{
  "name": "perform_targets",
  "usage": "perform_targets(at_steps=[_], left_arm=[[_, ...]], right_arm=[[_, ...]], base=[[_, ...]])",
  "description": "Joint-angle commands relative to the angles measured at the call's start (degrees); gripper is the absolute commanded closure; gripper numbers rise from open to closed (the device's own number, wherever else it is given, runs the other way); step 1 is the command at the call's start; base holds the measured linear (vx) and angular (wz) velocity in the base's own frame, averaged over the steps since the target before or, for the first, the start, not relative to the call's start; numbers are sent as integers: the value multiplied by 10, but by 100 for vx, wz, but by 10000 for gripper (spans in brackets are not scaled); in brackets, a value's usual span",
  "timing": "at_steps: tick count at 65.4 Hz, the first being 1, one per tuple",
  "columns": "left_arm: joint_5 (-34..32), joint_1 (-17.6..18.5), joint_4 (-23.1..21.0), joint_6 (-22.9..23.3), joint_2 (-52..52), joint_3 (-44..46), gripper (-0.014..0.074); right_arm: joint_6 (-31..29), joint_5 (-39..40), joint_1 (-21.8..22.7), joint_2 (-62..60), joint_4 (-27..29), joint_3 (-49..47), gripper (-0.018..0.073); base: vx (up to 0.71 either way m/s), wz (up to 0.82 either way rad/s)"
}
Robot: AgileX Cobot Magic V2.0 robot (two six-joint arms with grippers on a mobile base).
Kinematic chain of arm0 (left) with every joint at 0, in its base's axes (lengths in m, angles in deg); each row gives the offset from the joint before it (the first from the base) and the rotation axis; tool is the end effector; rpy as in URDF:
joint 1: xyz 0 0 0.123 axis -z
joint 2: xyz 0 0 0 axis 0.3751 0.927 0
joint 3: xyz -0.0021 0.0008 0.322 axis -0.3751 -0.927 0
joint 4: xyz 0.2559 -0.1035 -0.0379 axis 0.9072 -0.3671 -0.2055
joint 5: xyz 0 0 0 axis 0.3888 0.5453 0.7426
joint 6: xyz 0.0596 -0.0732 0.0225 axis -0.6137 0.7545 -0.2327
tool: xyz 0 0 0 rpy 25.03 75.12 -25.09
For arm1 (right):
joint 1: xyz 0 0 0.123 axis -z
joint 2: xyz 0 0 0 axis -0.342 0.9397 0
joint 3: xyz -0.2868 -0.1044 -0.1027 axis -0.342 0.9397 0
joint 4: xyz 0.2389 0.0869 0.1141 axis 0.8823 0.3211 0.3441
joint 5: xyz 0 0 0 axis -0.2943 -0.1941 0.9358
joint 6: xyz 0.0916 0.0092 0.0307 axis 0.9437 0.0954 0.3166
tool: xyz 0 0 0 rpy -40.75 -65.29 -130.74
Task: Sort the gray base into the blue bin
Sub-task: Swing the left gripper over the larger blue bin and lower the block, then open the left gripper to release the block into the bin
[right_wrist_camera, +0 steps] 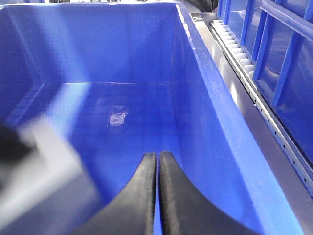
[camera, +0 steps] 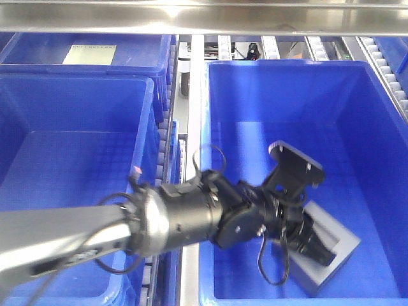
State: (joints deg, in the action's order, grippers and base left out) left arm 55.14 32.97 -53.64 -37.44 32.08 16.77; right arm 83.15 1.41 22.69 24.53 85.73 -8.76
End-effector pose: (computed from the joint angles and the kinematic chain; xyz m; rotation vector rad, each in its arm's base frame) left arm 0.2822 -0.4067 0.2200 0.9342 2.2276 -0.5724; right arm 0.0514 -0.0023 0.1838 0.0519 1.7055 -0.0224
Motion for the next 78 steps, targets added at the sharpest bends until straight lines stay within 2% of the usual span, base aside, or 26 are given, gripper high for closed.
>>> perform_targets(at_steps=[1, 10, 31, 40, 46, 51, 62, 68, 78], left_arm=[[-43, 1, -2, 3, -27, 24, 582], [-44, 1, -2, 3, -23, 24, 538], [-44, 1, -2, 3, -33, 24, 287], [-19, 1, -2, 3, -58, 24, 243], [9, 1, -1, 3, -78, 19, 261], [17, 1, -1, 3, -96, 2, 319], [-9, 1, 27, 3, -175, -79, 608], [-17, 1, 43, 4, -229, -133, 605], [-20, 1, 43, 4, -328, -219, 604]], right_arm=[[-5, 37, 0, 0, -4, 1, 564], [-5, 37, 0, 0, -4, 1, 564], [-5, 37, 0, 0, -4, 1, 564], [-5, 37, 0, 0, -4, 1, 564], [-5, 37, 0, 0, -4, 1, 564], [-5, 37, 0, 0, -4, 1, 564], [-5, 37, 0, 0, -4, 1, 564], [-5, 37, 0, 0, -4, 1, 564], [-5, 37, 0, 0, -4, 1, 564]], base=[[0, 0], [0, 0], [0, 0], [0, 0], [0, 0], [0, 0], [0, 0], [0, 0], [0, 0]])
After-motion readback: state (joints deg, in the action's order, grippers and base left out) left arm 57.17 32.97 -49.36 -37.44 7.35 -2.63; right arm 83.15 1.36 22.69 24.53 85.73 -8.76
